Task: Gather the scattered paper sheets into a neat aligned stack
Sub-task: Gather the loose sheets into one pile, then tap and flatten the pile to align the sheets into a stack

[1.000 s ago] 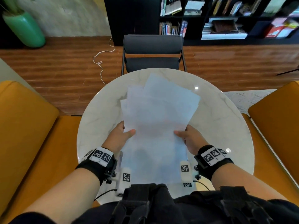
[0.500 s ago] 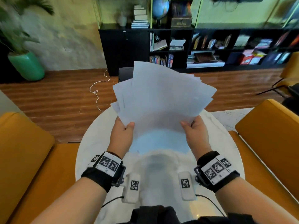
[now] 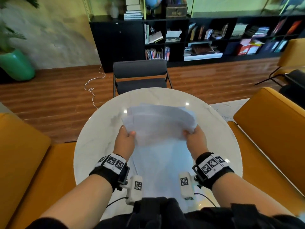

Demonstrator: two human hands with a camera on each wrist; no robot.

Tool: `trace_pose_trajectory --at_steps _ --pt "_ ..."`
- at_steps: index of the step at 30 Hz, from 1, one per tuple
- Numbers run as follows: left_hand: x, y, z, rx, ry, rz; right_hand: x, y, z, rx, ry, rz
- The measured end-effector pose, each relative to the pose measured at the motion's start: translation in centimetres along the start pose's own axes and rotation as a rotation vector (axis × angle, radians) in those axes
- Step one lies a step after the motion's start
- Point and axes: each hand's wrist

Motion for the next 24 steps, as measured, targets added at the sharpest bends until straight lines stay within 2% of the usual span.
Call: trace_pose_trajectory --at_steps 4,9,13,17,20,22,24 --pt "1.7 0.1 0.0 0.053 -0.031 0.07 -1.0 -0.4 -0.1 0.022 0.062 -0.061" --pt "5.6 1.7 0.7 0.258 -0.101 0.207 -2.3 -0.2 0.2 0.061 0.128 -0.138" --pt "10.4 2.0 0.5 0.411 -0.253 0.349 -4.3 0.0 0.7 0.181 0.261 -0.193" --pt "12.9 1.6 -0.1 0.515 -0.272 0.456 -6.5 0.7 1.5 0.301 0.442 -0.309" --pt "15.1 -0.4 -0.3 0.568 -0.348 0.415 -8.3 1.3 2.0 0.377 0.488 -0.371" --pt "12.8 0.3 -0.4 0.594 -0.462 0.373 -8.5 1.5 1.7 0.372 0.552 -0.342" --pt "10.1 0.5 -0.8 0.542 -0.555 0.296 -7.2 1.4 1.0 0.341 0.561 -0.294"
Point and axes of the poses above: each hand's wrist, its own y-axis away from the middle knuckle, its own z-axis out of the back of the hand, x = y × z
